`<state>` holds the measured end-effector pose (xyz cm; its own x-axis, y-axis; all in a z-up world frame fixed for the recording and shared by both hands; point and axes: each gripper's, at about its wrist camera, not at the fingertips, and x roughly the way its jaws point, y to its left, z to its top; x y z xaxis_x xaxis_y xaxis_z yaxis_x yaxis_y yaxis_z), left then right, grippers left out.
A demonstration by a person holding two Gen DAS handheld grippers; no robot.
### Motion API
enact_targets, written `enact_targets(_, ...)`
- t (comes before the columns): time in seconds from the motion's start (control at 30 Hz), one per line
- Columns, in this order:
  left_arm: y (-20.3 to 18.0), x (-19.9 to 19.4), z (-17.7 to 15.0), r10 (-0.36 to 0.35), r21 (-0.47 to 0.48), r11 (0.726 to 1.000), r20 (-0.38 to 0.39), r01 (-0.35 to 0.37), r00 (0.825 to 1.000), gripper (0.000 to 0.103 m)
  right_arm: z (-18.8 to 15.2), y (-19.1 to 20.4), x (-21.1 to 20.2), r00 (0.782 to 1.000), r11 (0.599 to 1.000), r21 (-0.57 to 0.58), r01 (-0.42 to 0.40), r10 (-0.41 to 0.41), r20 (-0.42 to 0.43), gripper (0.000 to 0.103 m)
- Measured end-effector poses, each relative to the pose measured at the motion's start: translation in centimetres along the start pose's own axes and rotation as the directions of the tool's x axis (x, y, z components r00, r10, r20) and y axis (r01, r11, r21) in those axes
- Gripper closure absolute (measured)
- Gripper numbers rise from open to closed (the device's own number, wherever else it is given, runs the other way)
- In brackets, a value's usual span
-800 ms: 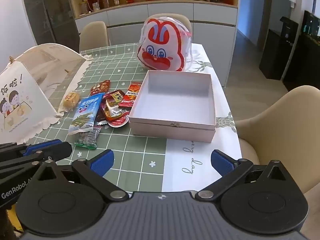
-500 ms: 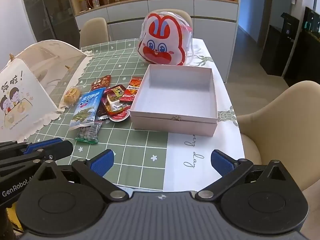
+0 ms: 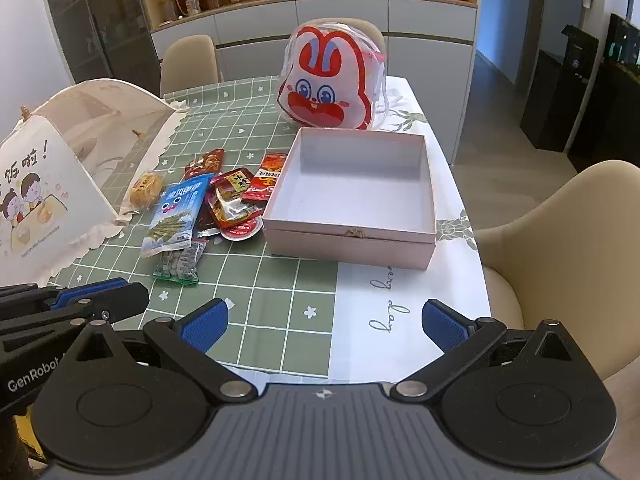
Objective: Organize snacks
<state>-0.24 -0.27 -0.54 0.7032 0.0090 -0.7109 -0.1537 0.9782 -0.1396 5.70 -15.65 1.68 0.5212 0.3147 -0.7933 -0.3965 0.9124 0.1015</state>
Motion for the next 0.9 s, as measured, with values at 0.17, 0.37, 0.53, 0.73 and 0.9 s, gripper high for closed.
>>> enact_targets(0.17,0.02,0.11,-0.06,0.000,-0.006,1.000,-0.012,0.000,1.000,0.087,-0.24,0.05,0.19,1.000,1.000,-0.001,-0.001,0.001,-0.009,0.000)
enact_targets(0.37,0.06,0.20,-0.15,0.000,-0.008,1.000,-0.017,0.000,1.000,0.086,-0.31,0.07,0.27,1.000,1.000,-0.001,0.001,-0.001,-0.012,0.000)
enact_targets(0.53,0.06,0.29,-0.20,0.001,-0.011,1.000,-0.027,-0.002,1.000,0.087,-0.39,0.05,0.38,1.000,1.000,-0.002,0.000,0.000,-0.017,0.000)
enact_targets(0.73,0.06,0.31,-0.25,0.002,-0.015,1.000,-0.035,-0.003,0.999,0.087,-0.32,0.07,0.63,1.000,1.000,-0.001,-0.001,0.001,-0.028,0.000)
enact_targets(0.9,0.06,0.31,-0.27,0.002,-0.015,1.000,-0.034,-0.003,0.999,0.087,-0.30,0.09,0.68,1.000,1.000,-0.002,-0.001,0.001,-0.028,0.000)
